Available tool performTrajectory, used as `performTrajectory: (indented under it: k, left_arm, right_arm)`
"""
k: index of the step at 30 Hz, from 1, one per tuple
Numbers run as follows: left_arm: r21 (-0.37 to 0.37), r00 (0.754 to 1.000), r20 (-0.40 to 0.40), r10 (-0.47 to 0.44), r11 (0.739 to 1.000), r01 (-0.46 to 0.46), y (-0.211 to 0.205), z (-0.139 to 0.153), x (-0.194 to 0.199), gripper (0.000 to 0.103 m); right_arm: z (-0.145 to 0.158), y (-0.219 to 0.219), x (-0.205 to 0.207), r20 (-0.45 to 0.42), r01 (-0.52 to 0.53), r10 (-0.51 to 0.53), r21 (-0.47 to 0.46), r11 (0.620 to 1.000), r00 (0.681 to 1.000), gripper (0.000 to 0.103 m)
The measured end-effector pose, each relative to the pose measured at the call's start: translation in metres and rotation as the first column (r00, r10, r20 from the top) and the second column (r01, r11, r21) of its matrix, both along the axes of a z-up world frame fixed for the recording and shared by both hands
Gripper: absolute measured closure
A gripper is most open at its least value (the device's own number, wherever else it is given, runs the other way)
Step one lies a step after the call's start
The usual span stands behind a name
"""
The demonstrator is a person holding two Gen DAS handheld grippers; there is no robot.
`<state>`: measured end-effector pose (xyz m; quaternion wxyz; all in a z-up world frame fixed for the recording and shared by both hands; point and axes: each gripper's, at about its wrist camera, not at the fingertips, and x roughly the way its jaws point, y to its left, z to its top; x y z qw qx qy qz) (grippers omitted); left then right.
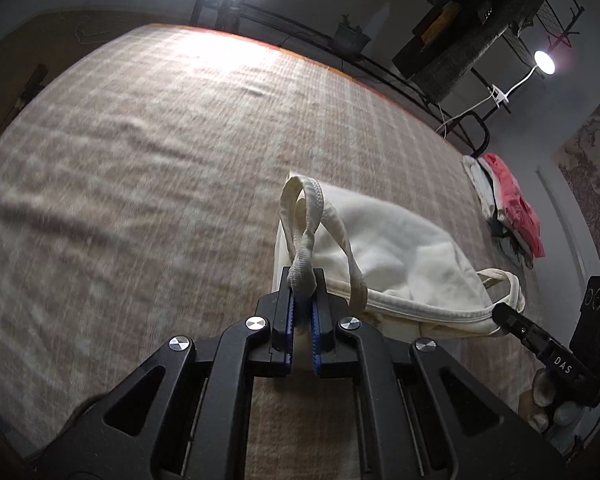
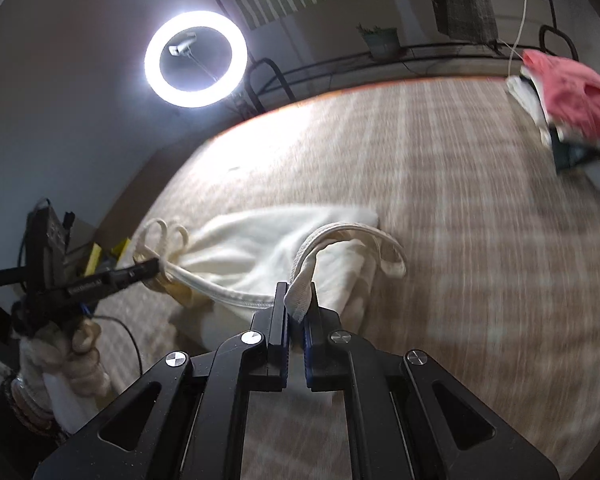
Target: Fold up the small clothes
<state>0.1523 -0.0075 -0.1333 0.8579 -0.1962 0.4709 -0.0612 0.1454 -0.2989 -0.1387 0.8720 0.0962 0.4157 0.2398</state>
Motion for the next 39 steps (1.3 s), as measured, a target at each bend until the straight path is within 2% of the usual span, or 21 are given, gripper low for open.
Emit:
performTrajectory:
  k: [4, 6, 8, 11, 14, 17, 19, 21, 24, 27, 30, 32, 35, 39]
  left_arm:
    - [0.038, 0.999, -0.025, -0.023, 0.999, 0.024, -0.003, -0.008, -0.015, 0.096]
    - [0.080, 0.998, -0.050, -0.031, 0.996, 0.035, -0.004, -0.010, -0.022, 0.081]
    - [0.092, 0.997, -0.072, -0.029, 0.995, 0.035, 0.001, -0.011, -0.030, 0.073]
    - [0.089, 0.997, -0.071, -0.012, 0.996, 0.018, 0.010, -0.003, -0.046, 0.073]
    - [0.076, 0.999, -0.026, -0.028, 0.997, 0.030, 0.012, 0.017, -0.066, 0.073]
    - [0.083, 0.998, 0.044, -0.051, 0.995, 0.047, 0.007, 0.040, -0.078, 0.073]
    - [0.085, 0.994, 0.090, -0.069, 0.994, 0.062, 0.003, 0.053, -0.072, 0.073]
    - [0.114, 0.991, 0.103, -0.088, 0.991, 0.076, -0.001, 0.057, -0.057, 0.073]
    - [0.147, 0.992, 0.079, -0.098, 0.985, 0.086, -0.008, 0.052, -0.025, 0.073]
    - [0.140, 0.993, 0.036, -0.112, 0.984, 0.106, -0.011, 0.040, 0.002, 0.077]
    - [0.148, 0.988, -0.028, -0.152, 0.977, 0.154, -0.018, 0.021, 0.016, 0.077]
    - [0.151, 0.980, -0.088, -0.177, 0.970, 0.188, -0.019, 0.003, 0.015, 0.077]
    - [0.161, 0.969, -0.145, -0.199, 0.962, 0.222, -0.018, -0.014, -0.001, 0.077]
    - [0.228, 0.958, -0.184, -0.220, 0.938, 0.260, -0.018, -0.024, -0.024, 0.077]
  right_arm:
    - [-0.004, -0.001, -0.010, 0.000, -0.003, 0.003, -0.031, 1.000, 1.000, 0.098]
    - [-0.004, 0.000, -0.012, -0.011, -0.014, 0.013, -0.051, 0.999, 1.000, 0.097]
    - [-0.006, 0.002, -0.013, -0.040, -0.032, 0.028, -0.089, 0.996, 0.999, 0.097]
    - [-0.008, -0.002, -0.023, -0.062, -0.049, 0.040, -0.140, 0.989, 0.997, 0.093]
    - [-0.003, -0.010, -0.037, -0.079, -0.065, 0.055, -0.128, 0.990, 0.995, 0.093]
    - [0.014, -0.016, -0.046, -0.049, -0.078, 0.073, -0.091, 0.993, 0.996, 0.093]
    - [0.027, -0.014, -0.047, -0.015, -0.074, 0.074, -0.069, 0.995, 0.997, 0.093]
    - [0.037, -0.007, -0.041, 0.003, -0.082, 0.083, -0.047, 0.995, 0.997, 0.093]
    - [0.042, 0.013, -0.025, 0.014, -0.095, 0.096, -0.057, 0.994, 0.995, 0.093]
    - [0.030, 0.031, -0.009, -0.010, -0.092, 0.092, -0.088, 0.992, 0.996, 0.094]
    - [0.010, 0.046, 0.001, -0.027, -0.080, 0.076, -0.185, 0.979, 0.997, 0.093]
    - [-0.005, 0.048, 0.005, -0.056, -0.074, 0.062, -0.241, 0.968, 0.996, 0.094]
    - [-0.018, 0.043, -0.002, -0.090, -0.094, 0.073, -0.255, 0.962, 0.993, 0.094]
    - [-0.026, 0.030, -0.021, -0.103, -0.124, 0.098, -0.291, 0.949, 0.990, 0.094]
